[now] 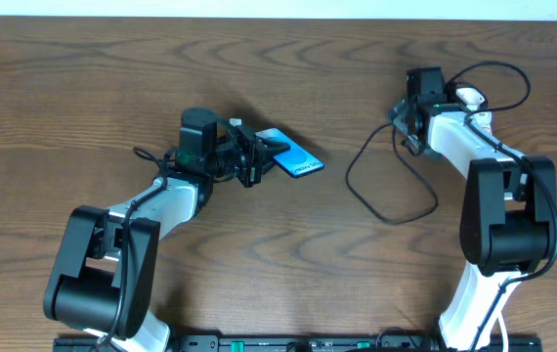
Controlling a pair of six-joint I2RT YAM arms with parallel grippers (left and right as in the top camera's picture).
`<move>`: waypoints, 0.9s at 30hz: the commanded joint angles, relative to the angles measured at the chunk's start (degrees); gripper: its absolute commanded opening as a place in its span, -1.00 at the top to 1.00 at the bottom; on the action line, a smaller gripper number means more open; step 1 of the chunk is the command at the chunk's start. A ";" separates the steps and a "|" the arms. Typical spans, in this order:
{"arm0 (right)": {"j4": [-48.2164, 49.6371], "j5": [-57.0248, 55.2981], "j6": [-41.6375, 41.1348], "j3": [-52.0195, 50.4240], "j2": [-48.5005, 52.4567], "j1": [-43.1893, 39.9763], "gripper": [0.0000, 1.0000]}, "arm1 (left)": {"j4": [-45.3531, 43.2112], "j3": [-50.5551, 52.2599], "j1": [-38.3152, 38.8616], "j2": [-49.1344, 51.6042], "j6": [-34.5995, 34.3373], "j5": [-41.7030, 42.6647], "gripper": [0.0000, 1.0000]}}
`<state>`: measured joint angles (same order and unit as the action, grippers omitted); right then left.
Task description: Plug charger to phone and switch on socket
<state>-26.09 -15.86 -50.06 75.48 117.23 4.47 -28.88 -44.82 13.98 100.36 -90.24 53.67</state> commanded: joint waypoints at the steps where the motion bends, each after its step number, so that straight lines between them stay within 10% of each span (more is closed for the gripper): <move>1: -3.85 1.01 -0.44 -0.79 -4.22 0.46 -0.98 | -0.57 -1.11 -0.31 -0.70 -0.28 0.70 0.85; 20: -11.21 16.50 4.42 -0.98 -24.37 1.68 -0.99 | -0.57 -1.11 -0.31 -0.70 0.66 0.72 0.85; 27: -5.27 16.44 6.82 -1.38 -19.82 5.84 -0.31 | -0.59 -1.11 -0.31 -0.70 2.12 1.18 0.85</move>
<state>-32.16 -0.75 -45.12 74.50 94.28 8.67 -28.84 -44.82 13.98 100.36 -89.91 53.69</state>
